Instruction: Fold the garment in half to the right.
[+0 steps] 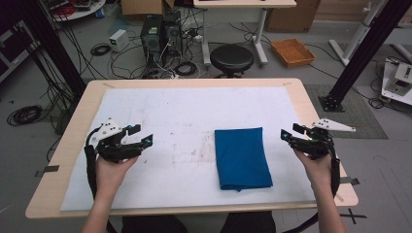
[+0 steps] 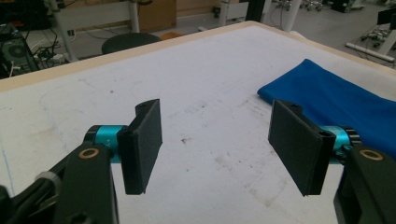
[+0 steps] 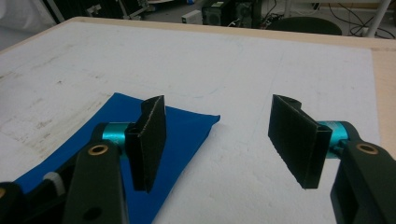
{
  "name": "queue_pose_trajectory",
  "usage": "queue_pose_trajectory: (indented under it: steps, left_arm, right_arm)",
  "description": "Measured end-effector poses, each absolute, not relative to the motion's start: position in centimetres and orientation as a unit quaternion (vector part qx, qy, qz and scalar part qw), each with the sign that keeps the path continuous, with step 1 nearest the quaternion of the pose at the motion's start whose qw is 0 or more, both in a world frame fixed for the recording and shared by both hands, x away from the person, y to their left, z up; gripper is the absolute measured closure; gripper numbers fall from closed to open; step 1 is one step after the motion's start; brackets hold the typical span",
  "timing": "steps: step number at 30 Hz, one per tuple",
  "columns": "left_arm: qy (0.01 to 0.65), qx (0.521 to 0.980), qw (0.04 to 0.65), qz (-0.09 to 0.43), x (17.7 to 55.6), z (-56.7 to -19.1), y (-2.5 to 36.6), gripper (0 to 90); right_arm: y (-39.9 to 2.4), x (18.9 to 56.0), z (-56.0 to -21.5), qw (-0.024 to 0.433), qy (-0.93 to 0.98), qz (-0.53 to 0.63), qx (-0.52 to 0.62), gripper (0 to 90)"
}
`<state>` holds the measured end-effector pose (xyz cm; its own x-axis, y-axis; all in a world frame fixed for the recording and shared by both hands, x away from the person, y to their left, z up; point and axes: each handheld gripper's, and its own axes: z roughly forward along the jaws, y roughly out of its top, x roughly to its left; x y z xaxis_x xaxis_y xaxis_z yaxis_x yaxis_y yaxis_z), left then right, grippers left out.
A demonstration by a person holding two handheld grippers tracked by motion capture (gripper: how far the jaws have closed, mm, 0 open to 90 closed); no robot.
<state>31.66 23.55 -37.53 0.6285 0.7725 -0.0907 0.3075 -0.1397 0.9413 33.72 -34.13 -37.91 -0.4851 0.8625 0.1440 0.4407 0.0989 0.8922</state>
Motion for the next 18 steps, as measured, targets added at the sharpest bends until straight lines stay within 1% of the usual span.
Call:
queue_pose_trajectory:
  steps: [18]
  left_arm:
    - [0.38, 0.718, 0.539, 0.222, 31.35, -37.74, 24.19, 35.0]
  right_arm:
    - [-34.08, 34.13, -38.28, 0.213, 0.71, 0.486, 0.464, 33.4]
